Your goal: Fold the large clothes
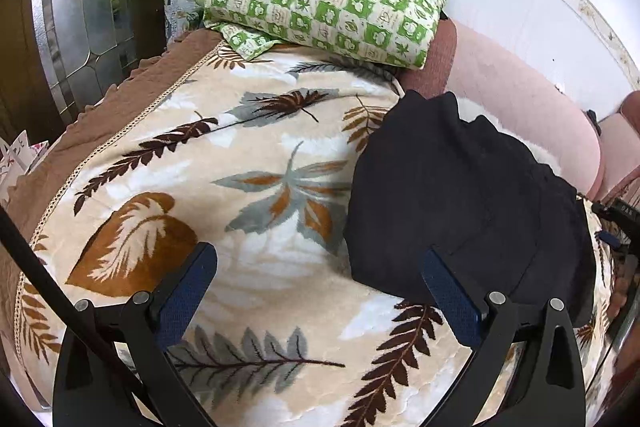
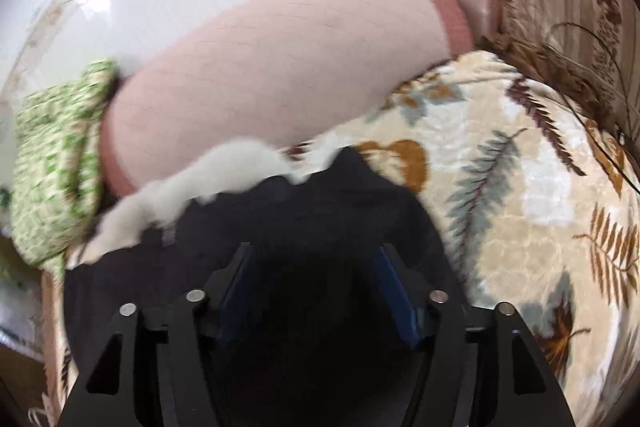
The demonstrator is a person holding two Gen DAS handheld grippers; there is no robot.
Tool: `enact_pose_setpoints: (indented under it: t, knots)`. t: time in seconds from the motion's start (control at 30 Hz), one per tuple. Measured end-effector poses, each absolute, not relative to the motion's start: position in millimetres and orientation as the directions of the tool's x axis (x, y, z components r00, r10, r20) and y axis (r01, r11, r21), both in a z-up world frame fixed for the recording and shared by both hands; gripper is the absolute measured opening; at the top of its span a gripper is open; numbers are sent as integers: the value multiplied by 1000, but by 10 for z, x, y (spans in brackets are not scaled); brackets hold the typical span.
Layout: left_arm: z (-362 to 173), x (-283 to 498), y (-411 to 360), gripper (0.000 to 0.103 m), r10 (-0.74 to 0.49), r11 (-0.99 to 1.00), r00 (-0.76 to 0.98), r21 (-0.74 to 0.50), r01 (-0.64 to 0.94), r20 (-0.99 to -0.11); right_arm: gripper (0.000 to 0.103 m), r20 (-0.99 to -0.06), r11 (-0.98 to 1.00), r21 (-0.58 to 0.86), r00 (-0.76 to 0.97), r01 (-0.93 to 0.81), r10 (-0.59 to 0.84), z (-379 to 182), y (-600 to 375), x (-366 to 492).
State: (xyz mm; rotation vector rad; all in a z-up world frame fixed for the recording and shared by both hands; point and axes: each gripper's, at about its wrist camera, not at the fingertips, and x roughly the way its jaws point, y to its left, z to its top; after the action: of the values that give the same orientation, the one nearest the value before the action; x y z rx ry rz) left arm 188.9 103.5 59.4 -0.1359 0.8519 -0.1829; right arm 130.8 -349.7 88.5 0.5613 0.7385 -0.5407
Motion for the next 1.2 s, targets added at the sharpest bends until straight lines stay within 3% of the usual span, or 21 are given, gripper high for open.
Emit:
enact_pose_setpoints:
  t: [0.17,0.23,0.33,0.47,0.67,0.8,0.93,1.0,1.03,1.1,1.2]
  knots:
    - [596,1954,1138,102,-203,976,644,-202,78,-737,79,-790,780,127,538,613,-295,396,-3085,1647]
    - [595,1976,1185,102,-193,978,644,-199,65,-740,90,-782,792,-10,489,610,-386,246,-2987,1794]
    - [576,2024,1273,102,-194,975,631,-218,41,-751,88,-793,782,-149,399,605,-460,412,-2838,1963]
    - [530,2078,1327,102,-213,967,608,-253,21,-765,84,-710,861,-87,575,501,-407,877,-2339,1942]
    - [552,2060,1342,102,-198,971,621,-238,19,-758,83,-730,957,72,669,282,-142,855,-1642,2380]
    - [531,2094,1362,102,-210,968,606,-250,18,-767,79,-775,940,-54,579,336,-252,440,-1513,2847]
    - [524,2116,1404,102,-216,965,600,-263,10,-770,86,-819,931,-65,513,360,-256,354,-1616,3080]
    - [516,2123,1427,102,-220,962,595,-271,4,-773,84,-789,921,-97,535,377,-301,546,-1525,3029]
    - [513,2126,1441,102,-223,961,594,-277,0,-773,78,-745,920,-80,590,383,-311,686,-1447,2917]
    - [504,2132,1463,102,-223,959,593,-284,-10,-773,78,-668,928,-41,680,371,-301,899,-1259,2733]
    - [471,2142,1465,102,-209,961,588,-275,-23,-781,78,-708,961,39,686,272,-165,836,-1036,2815]
